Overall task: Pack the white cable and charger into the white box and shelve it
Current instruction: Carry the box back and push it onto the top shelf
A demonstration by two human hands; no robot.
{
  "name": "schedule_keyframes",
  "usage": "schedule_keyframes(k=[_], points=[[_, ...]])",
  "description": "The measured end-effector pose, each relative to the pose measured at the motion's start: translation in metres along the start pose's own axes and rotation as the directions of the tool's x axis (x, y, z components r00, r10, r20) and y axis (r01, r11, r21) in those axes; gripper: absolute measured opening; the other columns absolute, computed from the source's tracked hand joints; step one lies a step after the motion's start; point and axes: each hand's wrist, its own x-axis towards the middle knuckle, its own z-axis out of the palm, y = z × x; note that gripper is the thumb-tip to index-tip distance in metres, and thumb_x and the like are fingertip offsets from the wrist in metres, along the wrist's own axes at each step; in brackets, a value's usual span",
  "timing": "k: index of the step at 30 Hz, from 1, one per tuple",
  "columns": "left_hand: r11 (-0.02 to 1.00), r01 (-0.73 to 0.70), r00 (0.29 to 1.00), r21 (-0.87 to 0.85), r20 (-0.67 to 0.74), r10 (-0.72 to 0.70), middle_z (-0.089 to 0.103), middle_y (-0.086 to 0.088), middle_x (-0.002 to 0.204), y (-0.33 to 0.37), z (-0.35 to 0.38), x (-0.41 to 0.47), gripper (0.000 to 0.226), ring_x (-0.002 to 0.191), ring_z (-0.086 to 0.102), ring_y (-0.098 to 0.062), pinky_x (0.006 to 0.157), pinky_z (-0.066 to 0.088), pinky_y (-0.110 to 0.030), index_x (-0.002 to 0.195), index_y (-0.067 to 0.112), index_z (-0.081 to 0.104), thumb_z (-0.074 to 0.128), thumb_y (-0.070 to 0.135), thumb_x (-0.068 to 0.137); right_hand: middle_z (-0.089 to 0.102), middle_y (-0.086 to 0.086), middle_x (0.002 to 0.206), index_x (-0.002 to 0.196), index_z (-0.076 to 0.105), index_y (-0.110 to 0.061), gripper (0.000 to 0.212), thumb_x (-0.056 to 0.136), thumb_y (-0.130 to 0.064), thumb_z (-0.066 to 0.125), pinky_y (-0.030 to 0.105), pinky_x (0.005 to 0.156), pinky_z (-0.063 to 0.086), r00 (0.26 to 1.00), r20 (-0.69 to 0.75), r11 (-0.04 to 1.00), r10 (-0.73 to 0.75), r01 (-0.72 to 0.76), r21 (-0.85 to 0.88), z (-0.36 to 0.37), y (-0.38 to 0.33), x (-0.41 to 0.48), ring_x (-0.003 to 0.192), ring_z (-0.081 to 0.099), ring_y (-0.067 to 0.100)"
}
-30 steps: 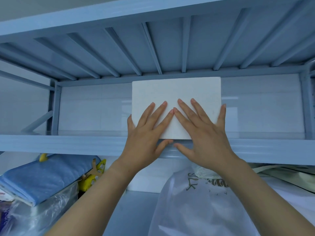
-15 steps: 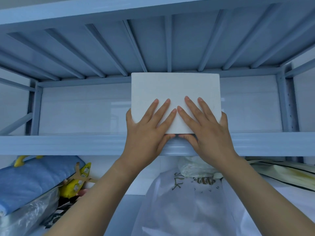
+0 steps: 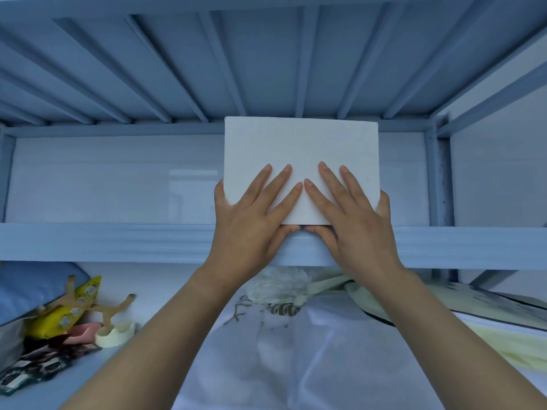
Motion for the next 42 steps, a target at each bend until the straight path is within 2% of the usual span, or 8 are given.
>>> schedule_keyframes(k=[9,15,19,24,31,42], points=[[1.0,0.009,1.0,-0.025,0.002,-0.009,0.031,-0.003,0.15,0.086,0.022,0.042,0.052,0.138,0.028,-0.025,0.094,0.028,-0.061,0.14,0.025,0.037,0.041,0.046,0.092,0.026,0.001,0.152,0.141,0.033,-0.028,0.054,0.09,-0.043,0.044,0.061,0.092,0.029,1.0,-0.026,1.0,0.011,-0.01,0.018,-0.02,0.09,-0.033,0.139,0.023,0.026],[0.995,0.031,0.999,-0.09,-0.034,-0.034,0.034,-0.002,0.149,0.09,0.025,0.047,0.054,0.137,0.028,-0.025,0.095,0.026,-0.062,0.138,0.027,0.038,0.043,0.048,0.089,0.027,-0.001,0.151,0.138,0.034,-0.036,0.056,0.087,-0.045,0.055,0.065,0.094,0.029,0.998,-0.02,0.995,0.061,-0.059,0.084,-0.022,0.098,-0.034,0.139,0.018,0.026],[0.992,0.075,0.997,-0.102,-0.008,-0.076,0.032,-0.001,0.15,0.092,0.024,0.045,0.054,0.139,0.023,-0.025,0.095,0.025,-0.069,0.138,0.033,0.037,0.045,0.05,0.088,0.021,0.0,0.153,0.138,0.032,-0.039,0.058,0.086,-0.046,0.055,0.066,0.091,0.036,0.997,0.024,0.986,0.08,-0.082,0.146,-0.024,0.099,-0.035,0.14,0.012,0.028],[0.992,0.08,0.996,-0.099,-0.024,-0.083,0.033,-0.002,0.15,0.093,0.026,0.043,0.052,0.138,0.025,-0.03,0.09,0.033,-0.064,0.138,0.032,0.037,0.042,0.049,0.089,0.019,0.0,0.154,0.139,0.028,-0.04,0.055,0.088,-0.05,0.045,0.064,0.09,0.036,0.997,0.034,0.992,0.073,-0.077,0.105,-0.023,0.1,-0.036,0.14,0.011,0.027],[0.994,0.044,0.998,-0.105,-0.043,-0.049,0.032,-0.003,0.15,0.1,0.022,0.046,0.05,0.139,0.025,-0.029,0.09,0.034,-0.062,0.138,0.031,0.039,0.04,0.047,0.091,0.017,0.001,0.155,0.14,0.027,-0.037,0.054,0.09,-0.047,0.041,0.067,0.089,0.033,0.997,0.027,0.995,0.074,-0.076,0.061,-0.029,0.103,-0.041,0.141,0.01,0.027],[0.979,0.018,0.997,-0.205,-0.074,-0.034,0.031,-0.001,0.151,0.187,0.028,0.087,0.049,0.139,0.024,-0.026,0.092,0.033,-0.06,0.137,0.033,0.038,0.043,0.047,0.091,0.018,0.002,0.154,0.14,0.027,-0.037,0.053,0.089,-0.047,0.04,0.066,0.089,0.034,0.995,0.026,0.995,0.097,-0.096,-0.015,-0.076,0.185,-0.075,0.141,0.012,0.028]])
